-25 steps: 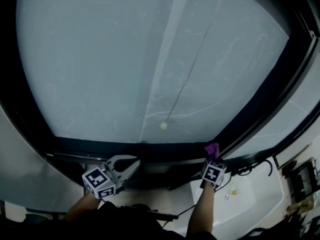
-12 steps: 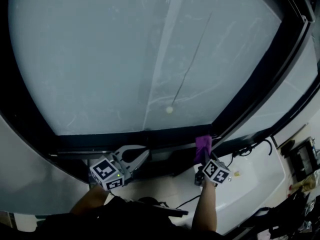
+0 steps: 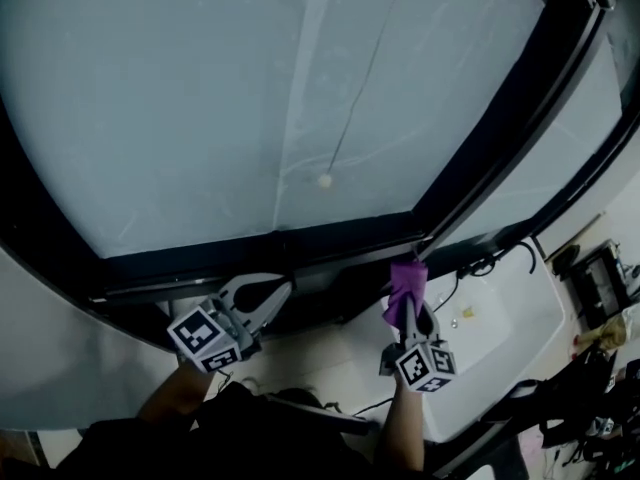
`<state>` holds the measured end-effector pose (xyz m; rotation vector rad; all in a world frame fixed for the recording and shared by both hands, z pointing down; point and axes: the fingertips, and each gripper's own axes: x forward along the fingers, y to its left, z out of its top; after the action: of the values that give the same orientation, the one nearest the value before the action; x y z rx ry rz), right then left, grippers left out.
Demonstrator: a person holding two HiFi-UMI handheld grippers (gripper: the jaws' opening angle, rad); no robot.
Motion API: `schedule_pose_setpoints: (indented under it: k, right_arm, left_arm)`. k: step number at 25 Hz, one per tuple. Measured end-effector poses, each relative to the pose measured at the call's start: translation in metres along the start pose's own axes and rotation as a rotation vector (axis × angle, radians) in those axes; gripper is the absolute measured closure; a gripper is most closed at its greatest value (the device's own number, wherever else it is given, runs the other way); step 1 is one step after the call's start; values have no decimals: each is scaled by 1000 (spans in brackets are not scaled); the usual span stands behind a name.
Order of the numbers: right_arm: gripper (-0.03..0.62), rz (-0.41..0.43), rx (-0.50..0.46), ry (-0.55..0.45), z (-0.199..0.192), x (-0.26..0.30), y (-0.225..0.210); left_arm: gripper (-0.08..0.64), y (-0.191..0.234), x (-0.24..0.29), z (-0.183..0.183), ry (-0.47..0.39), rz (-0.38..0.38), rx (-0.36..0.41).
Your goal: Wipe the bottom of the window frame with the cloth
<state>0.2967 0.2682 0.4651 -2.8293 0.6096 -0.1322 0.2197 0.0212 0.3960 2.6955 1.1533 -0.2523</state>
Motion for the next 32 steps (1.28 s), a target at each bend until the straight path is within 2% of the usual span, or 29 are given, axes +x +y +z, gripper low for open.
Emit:
schedule_pose_setpoints:
  k: [5,8,13,18,25,32]
  right_arm:
    - [525,95,-84,-31,7,-14,10]
    - [526,131,-101,-30,15,-17,10]
    - [528,172,-88,-46,23,-24,3]
    - [529,166,-82,-11,16,-31,-8]
    - [529,146,-70,20,3,-40,-23]
    - [529,121,-33,2,6,-47,-41]
  left_arm:
    - [568,-15,10,-2,-5,55,16]
    - [568,-28,23,0,-8,80,39]
    - [568,-52,43,-1,-13,66,45]
    - [568,-65,62,-13,20,45,38]
    - [568,-61,75,-25,36,32,20]
    - [568,-61,86,-38,51,22,8]
